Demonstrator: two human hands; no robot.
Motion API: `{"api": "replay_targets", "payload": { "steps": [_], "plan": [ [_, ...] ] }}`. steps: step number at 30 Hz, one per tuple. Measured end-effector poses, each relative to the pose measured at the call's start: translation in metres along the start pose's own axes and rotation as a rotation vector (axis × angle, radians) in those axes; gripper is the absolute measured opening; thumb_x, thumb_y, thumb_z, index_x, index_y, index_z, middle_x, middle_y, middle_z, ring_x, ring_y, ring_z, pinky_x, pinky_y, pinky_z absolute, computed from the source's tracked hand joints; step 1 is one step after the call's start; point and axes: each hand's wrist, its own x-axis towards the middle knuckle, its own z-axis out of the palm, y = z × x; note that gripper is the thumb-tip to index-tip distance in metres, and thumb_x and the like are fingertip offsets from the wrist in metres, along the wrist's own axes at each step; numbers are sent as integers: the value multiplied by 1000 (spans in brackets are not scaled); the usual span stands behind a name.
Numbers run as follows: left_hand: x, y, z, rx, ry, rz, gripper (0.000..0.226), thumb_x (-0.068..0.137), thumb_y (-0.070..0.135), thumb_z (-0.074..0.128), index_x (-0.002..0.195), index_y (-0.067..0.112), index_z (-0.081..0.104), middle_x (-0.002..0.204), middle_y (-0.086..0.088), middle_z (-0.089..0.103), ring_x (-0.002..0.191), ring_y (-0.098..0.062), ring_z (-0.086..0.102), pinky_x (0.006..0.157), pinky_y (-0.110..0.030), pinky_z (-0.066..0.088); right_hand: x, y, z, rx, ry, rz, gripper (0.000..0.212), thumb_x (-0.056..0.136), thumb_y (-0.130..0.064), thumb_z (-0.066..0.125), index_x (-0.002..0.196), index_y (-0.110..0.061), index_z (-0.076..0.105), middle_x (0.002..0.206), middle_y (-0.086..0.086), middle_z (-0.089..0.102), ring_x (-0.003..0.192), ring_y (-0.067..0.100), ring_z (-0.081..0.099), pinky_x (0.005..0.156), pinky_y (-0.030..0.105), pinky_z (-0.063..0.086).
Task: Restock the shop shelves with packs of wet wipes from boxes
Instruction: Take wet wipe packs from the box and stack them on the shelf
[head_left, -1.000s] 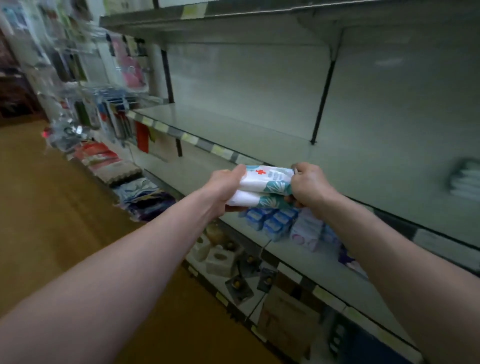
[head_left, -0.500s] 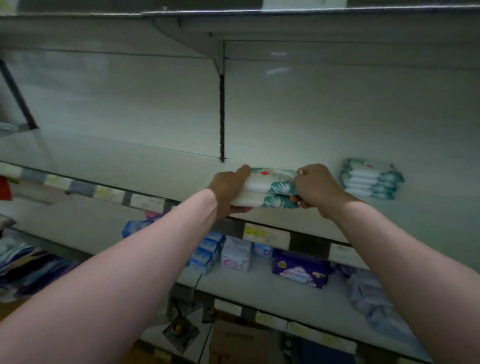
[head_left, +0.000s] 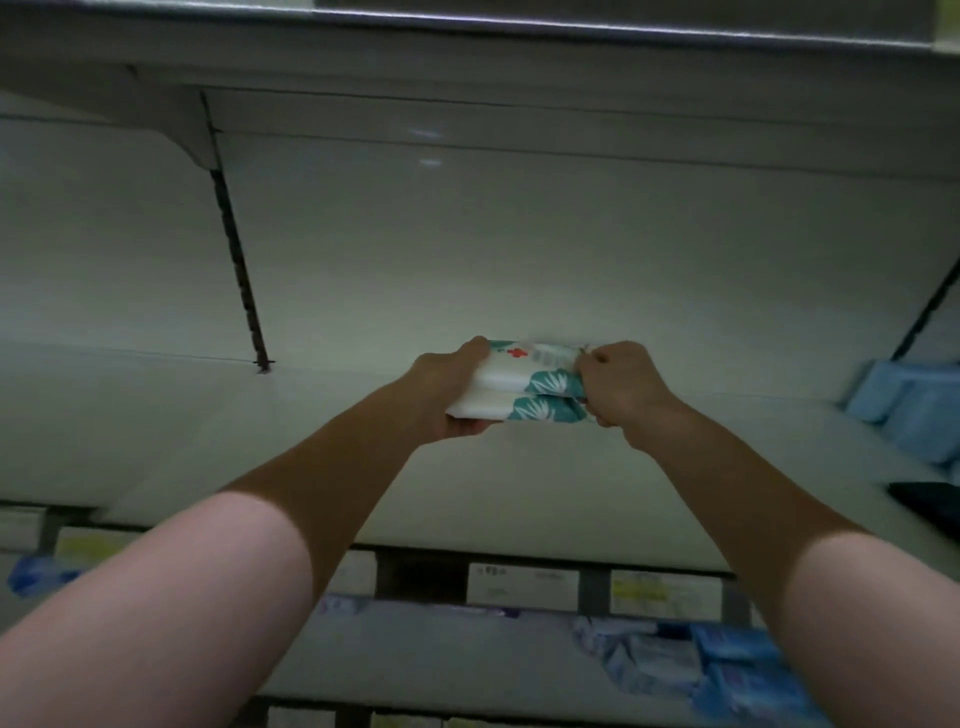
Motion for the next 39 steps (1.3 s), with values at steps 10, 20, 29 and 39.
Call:
{"api": "replay_targets", "payload": {
  "steps": [10, 20, 29, 39],
  "plan": [
    [47, -6, 38, 86, -70, -122, 37, 90, 41, 62, 103, 7, 56, 85, -14, 66, 54, -19, 65, 40, -20, 49, 73, 36, -18, 25, 24, -34, 46, 98, -13, 46, 53, -12, 38, 56, 4, 40, 51, 18, 37, 48, 24, 28],
    [68, -13, 43, 119, 37, -143, 21, 94, 26, 60, 87, 7, 54, 80, -14, 63, 60, -19, 61, 39, -18, 48, 108, 54, -9, -124, 95, -87, 26, 100, -11, 38, 82, -4, 55, 95, 21, 59, 84, 27, 54, 70, 26, 35],
    [67, -12, 44, 224, -66, -158, 14, 90, 23, 64, 92, 9, 60, 68, -7, 68, 47, -11, 61, 40, -17, 47, 120, 66, -4, -474, 161, -145, 29, 101, -23, 39, 108, -2, 59, 110, 19, 63, 100, 34, 59, 71, 30, 35],
    [62, 10, 59, 87, -170, -42, 11, 91, 22, 63, 95, 13, 59, 71, -6, 68, 51, -11, 64, 38, -17, 47, 97, 31, -41, -146, -35, -79, 41, 95, -45, 46, 83, -9, 61, 84, 10, 66, 68, 24, 59, 60, 26, 41]
  ]
}}
